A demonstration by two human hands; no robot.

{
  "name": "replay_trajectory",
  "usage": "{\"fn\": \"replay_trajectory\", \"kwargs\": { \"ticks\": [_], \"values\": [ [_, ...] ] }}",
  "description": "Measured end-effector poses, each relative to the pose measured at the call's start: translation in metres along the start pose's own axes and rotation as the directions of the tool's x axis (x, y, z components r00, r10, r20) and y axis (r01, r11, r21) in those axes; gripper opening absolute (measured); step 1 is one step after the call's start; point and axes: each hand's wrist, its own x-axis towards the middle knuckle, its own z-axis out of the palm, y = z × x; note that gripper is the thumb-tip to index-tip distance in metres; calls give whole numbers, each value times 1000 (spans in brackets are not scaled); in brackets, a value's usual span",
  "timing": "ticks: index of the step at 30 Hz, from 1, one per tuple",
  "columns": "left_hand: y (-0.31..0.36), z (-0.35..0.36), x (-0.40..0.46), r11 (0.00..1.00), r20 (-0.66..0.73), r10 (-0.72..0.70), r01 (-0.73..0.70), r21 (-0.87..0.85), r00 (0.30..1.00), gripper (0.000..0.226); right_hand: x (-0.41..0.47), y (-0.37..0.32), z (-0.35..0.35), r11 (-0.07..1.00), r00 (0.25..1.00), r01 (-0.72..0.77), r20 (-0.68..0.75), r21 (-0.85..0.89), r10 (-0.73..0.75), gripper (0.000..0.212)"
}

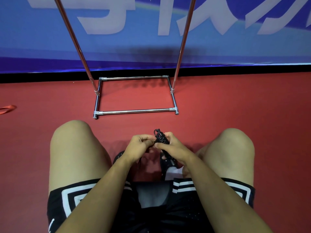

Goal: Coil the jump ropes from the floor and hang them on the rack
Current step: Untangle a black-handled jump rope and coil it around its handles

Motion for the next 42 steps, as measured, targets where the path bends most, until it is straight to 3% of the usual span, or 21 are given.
{"fn": "replay_trajectory", "kwargs": {
  "ticks": [3,8,11,14,17,22,26,29,32,35,42],
  "values": [
    [2,2,-2,1000,33,-14,14,-24,999,21,0,2,1,999,997,-12,70,32,9,45],
    [2,1,-1,992,6,-121,121,-34,993,15,4,4,-1,988,995,98,16,-119,-97,26],
    [3,-1,-3,969,5,-234,233,81,972,34,4,1,-6,993,983,110,-141,-41,-114,24],
    [7,0,-7,947,129,-293,268,178,947,48,4,2,-6,993,980,117,-166,22,-111,25],
    [7,3,-7,968,157,-243,228,106,957,41,3,-1,-4,988,986,51,-166,144,-26,21],
    [-3,0,4,988,40,-151,152,-40,988,19,5,-8,-6,901,993,-49,-74,431,90,33],
    [-7,-5,7,994,-40,-105,106,20,994,8,8,-3,-6,917,996,-12,-72,399,44,27],
    [-12,-9,10,994,-98,-69,77,81,993,12,10,0,-4,929,994,21,-107,371,20,24],
    [-16,-9,14,963,-159,27,16,267,987,14,11,1,-2,952,991,59,-131,302,-20,27],
    [-15,-4,11,889,-146,145,-64,454,978,21,11,1,-4,970,990,74,-136,230,-43,30],
    [-13,-6,7,754,-40,241,-161,636,970,24,9,4,-6,984,993,70,-109,165,-52,52]
  ]
}}
